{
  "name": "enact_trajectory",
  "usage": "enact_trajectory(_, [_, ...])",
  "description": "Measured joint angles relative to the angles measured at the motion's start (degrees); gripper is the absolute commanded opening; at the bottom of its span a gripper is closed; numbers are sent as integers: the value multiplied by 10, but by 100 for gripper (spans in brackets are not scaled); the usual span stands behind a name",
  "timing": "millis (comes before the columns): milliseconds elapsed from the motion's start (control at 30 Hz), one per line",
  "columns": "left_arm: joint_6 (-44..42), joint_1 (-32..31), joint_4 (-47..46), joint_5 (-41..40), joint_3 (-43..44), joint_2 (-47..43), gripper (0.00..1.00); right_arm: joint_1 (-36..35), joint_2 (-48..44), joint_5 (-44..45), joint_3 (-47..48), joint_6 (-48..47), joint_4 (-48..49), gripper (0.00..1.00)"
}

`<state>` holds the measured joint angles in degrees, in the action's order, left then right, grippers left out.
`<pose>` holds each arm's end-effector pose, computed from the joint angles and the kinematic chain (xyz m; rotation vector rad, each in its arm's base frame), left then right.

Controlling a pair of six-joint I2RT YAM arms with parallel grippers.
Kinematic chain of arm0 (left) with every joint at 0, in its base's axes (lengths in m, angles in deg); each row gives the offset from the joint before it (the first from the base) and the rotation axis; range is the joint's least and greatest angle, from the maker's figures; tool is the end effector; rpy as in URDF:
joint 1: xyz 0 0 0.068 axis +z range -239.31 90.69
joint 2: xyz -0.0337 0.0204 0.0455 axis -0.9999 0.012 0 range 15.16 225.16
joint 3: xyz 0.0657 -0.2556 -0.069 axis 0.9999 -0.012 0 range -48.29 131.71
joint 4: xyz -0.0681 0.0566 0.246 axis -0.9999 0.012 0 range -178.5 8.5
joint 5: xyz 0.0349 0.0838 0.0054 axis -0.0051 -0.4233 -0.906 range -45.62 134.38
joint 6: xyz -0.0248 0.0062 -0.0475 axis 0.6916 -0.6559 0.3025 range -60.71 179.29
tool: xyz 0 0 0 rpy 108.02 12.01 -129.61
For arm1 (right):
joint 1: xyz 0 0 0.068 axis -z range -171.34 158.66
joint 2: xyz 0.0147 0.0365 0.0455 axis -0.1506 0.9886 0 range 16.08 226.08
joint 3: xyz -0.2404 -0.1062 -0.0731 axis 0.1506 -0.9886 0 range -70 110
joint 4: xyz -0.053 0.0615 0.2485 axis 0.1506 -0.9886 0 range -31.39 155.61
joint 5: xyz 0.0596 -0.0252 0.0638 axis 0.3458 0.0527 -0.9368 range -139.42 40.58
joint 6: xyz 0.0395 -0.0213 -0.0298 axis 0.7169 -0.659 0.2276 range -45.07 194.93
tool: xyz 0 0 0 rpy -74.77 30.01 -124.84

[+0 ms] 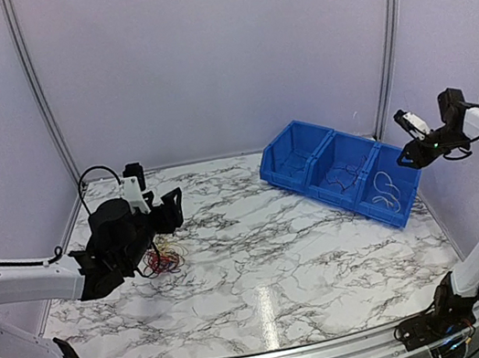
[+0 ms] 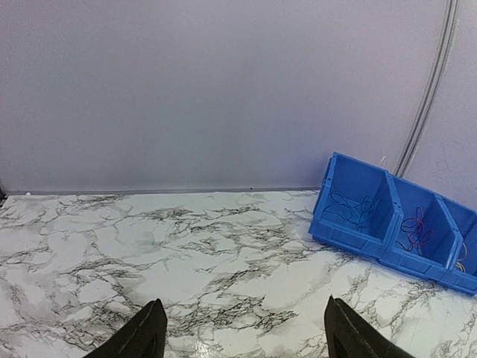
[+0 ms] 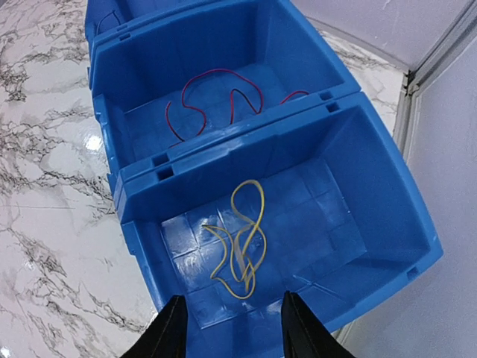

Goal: Untangle the cables

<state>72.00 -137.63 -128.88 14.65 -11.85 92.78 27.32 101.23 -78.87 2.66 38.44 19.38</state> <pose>0.2076 -0.2065 0.2538 0.0875 1.5961 -0.4208 0.2940 -0.0808 0.2925 -0.5507 2.3621 0.2501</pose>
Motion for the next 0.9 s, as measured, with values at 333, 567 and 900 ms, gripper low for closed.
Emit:
enact_trajectory(333, [76,4,165,-37,-11,-38,76,-200,-53,14,4,21,45,43])
enact_trajectory(567, [140,26,263,-46,-43,-91,77,-395,41,-15,61,49,72,42])
enact_trajectory(900, [207,79,313,9,-61,-92,77,-582,298,-20,238,91,106,43])
